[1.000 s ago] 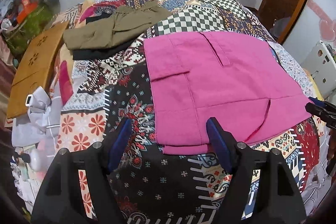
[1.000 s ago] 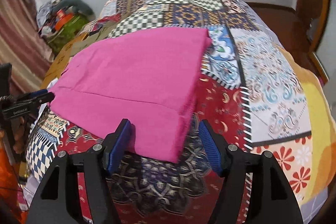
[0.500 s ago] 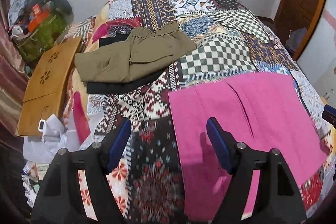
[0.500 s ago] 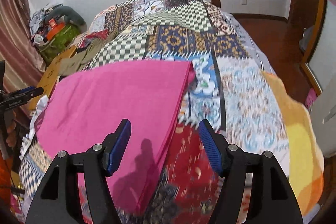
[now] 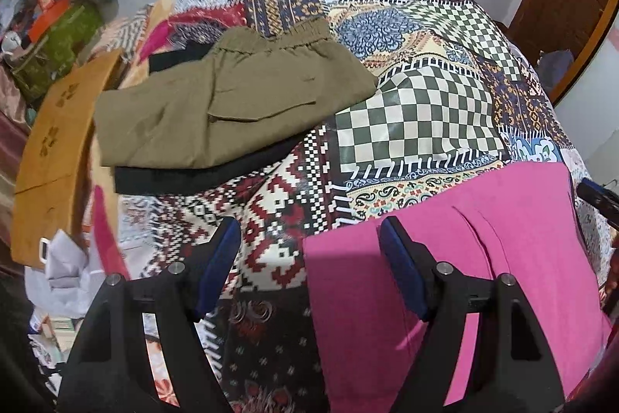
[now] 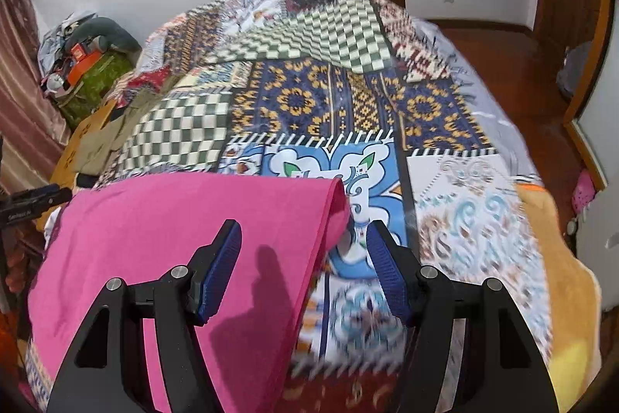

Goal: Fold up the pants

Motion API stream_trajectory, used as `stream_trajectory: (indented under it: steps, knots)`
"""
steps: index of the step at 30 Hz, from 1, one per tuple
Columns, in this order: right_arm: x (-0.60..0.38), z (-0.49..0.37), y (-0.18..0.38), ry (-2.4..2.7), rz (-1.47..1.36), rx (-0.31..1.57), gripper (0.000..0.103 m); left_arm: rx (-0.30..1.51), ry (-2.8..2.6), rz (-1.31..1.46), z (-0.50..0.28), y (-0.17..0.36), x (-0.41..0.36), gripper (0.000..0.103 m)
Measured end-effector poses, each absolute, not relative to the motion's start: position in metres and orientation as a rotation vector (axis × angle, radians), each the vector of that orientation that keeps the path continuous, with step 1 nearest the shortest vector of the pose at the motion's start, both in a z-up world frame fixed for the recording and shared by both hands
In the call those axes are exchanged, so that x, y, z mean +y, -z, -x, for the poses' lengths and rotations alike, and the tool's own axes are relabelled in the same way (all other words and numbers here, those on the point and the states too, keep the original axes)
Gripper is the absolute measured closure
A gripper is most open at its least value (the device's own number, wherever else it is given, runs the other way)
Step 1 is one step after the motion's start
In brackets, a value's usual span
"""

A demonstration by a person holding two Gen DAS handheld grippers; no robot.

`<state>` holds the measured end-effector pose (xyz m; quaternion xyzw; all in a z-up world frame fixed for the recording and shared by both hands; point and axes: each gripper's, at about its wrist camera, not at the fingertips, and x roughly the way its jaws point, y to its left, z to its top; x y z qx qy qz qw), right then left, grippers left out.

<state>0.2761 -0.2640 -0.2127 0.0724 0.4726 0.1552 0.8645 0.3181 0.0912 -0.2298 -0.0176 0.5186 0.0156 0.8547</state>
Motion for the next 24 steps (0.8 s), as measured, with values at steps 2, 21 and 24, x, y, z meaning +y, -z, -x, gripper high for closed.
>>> stream_trajectory:
  steps: [2, 21, 24]
  knots:
    - [-0.263, -0.289, 0.225, -0.33, -0.175, 1.023, 0.04, 1.096, -0.031, 0.048, -0.321, 0.238, 0.091, 0.028]
    - [-0.248, -0.31, 0.259, -0.263, -0.006, 1.042, 0.101, 1.041, -0.207, -0.057, -0.299, 0.258, 0.099, 0.016]
    - [-0.254, -0.306, 0.257, -0.24, 0.024, 1.05, 0.101, 1.058, -0.21, -0.026, -0.294, 0.256, 0.111, 0.017]
